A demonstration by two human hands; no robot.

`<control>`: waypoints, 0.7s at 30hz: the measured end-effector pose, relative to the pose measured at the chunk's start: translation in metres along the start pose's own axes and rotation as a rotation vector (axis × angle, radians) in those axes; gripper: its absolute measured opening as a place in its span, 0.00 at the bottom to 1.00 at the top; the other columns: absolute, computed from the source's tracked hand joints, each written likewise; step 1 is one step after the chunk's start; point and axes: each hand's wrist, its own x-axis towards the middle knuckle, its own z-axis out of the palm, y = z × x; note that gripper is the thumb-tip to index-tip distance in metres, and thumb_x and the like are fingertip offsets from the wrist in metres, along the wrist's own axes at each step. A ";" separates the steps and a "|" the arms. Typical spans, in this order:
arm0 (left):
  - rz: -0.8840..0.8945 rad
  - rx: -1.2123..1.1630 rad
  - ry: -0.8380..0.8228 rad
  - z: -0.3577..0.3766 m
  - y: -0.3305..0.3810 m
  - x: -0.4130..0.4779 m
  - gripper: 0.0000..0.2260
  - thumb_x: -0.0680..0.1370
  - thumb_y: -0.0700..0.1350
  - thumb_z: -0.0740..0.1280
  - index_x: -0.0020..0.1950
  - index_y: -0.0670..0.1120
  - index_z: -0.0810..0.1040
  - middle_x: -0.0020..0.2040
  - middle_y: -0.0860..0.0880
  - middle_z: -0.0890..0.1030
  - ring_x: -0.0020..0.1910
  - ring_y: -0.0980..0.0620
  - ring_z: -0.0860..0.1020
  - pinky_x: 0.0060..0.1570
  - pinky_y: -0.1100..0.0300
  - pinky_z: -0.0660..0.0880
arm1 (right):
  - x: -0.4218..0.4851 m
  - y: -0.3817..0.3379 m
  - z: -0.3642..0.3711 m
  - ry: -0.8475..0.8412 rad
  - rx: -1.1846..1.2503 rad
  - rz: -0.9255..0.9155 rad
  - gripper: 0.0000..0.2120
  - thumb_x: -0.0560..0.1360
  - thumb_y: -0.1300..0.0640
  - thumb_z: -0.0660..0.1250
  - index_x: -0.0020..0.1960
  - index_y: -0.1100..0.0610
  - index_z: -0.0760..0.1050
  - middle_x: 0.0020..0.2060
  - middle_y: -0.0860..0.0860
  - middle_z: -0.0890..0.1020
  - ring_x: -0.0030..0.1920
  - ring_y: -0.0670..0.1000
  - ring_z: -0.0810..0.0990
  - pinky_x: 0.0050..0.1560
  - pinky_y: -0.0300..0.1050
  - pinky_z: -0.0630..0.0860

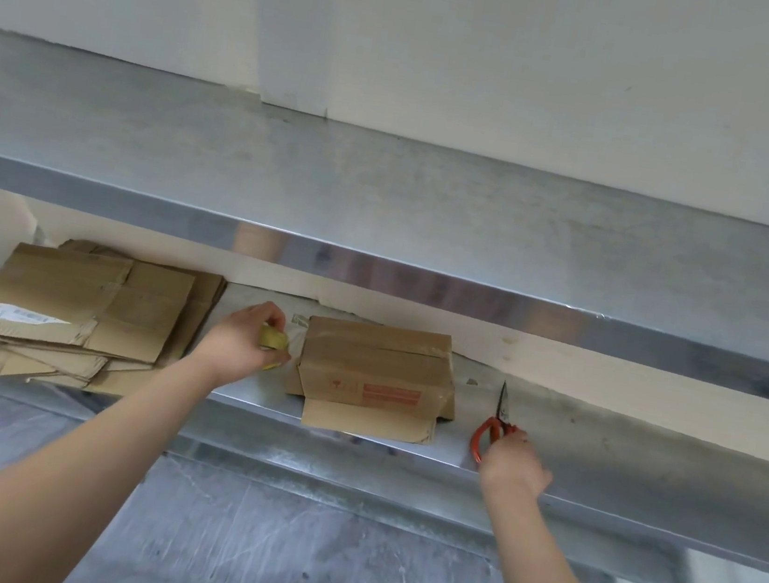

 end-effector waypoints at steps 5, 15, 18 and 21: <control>-0.001 -0.002 -0.027 0.000 -0.006 -0.001 0.16 0.69 0.46 0.76 0.51 0.47 0.72 0.45 0.51 0.74 0.45 0.47 0.73 0.40 0.57 0.67 | -0.028 0.008 0.002 0.039 0.027 -0.032 0.16 0.80 0.62 0.56 0.67 0.62 0.65 0.63 0.57 0.74 0.62 0.57 0.77 0.60 0.50 0.73; 0.072 -0.040 -0.141 -0.010 -0.020 0.018 0.18 0.69 0.51 0.76 0.51 0.50 0.71 0.44 0.56 0.74 0.41 0.56 0.72 0.35 0.64 0.67 | -0.176 -0.018 -0.010 0.324 0.479 -0.227 0.22 0.74 0.61 0.65 0.68 0.56 0.68 0.52 0.53 0.81 0.43 0.62 0.82 0.40 0.49 0.73; 0.094 -0.067 -0.148 -0.009 -0.026 0.021 0.18 0.68 0.51 0.77 0.49 0.51 0.71 0.44 0.56 0.74 0.40 0.57 0.71 0.34 0.63 0.66 | -0.220 -0.054 -0.002 0.255 0.520 -0.324 0.21 0.75 0.55 0.68 0.65 0.45 0.66 0.46 0.39 0.77 0.41 0.48 0.81 0.39 0.42 0.70; 0.118 -0.103 -0.153 -0.009 -0.032 0.023 0.18 0.67 0.51 0.77 0.47 0.51 0.71 0.44 0.54 0.75 0.42 0.52 0.72 0.34 0.62 0.65 | -0.247 -0.087 0.019 0.048 0.633 -0.340 0.17 0.72 0.48 0.70 0.56 0.39 0.65 0.40 0.37 0.80 0.40 0.39 0.79 0.37 0.34 0.68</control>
